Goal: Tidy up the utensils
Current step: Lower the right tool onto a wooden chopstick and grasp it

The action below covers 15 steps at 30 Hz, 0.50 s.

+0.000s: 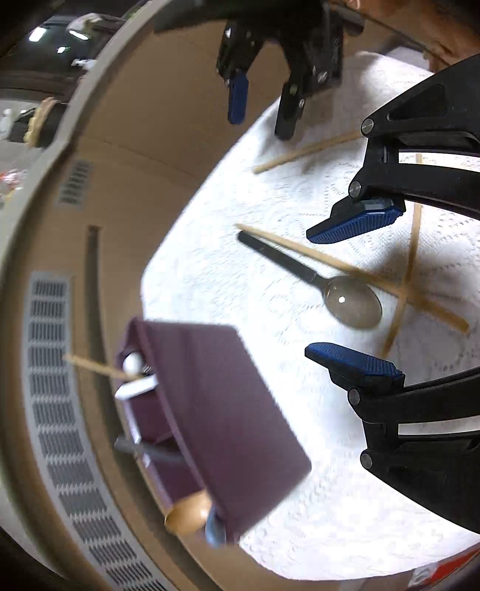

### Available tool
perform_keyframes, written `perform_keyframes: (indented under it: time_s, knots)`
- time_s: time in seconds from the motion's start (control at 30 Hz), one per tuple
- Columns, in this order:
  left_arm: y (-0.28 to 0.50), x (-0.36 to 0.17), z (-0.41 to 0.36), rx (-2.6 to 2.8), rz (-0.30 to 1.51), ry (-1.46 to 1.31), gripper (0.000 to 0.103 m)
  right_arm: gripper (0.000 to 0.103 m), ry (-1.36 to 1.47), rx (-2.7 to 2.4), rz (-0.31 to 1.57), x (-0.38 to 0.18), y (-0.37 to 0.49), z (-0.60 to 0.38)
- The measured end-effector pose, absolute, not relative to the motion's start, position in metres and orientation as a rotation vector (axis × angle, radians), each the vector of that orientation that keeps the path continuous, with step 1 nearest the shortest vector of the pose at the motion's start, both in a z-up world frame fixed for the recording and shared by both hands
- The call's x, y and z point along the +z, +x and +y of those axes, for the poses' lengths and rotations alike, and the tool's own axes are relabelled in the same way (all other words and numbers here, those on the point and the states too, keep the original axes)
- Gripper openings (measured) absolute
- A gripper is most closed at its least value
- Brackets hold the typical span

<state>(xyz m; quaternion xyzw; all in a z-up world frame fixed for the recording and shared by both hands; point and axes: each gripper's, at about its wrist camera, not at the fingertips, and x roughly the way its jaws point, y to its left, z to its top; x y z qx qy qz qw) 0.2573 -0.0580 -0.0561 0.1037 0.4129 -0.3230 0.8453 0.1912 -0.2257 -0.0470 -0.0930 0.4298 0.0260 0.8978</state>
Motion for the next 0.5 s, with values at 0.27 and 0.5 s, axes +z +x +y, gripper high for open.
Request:
perform_keyframes:
  time_s: [0.27, 0.5]
  knots:
    - [0.269, -0.07, -0.093, -0.729, 0.987, 0.297, 0.047, 0.061, -0.137, 0.055, 0.918, -0.058, 0.176, -0.233]
    - [0.23, -0.064, -0.063, -0.636, 0.989, 0.321, 0.047, 0.061, -0.04, 0.141, 0.953, -0.066, 0.164, -0.234]
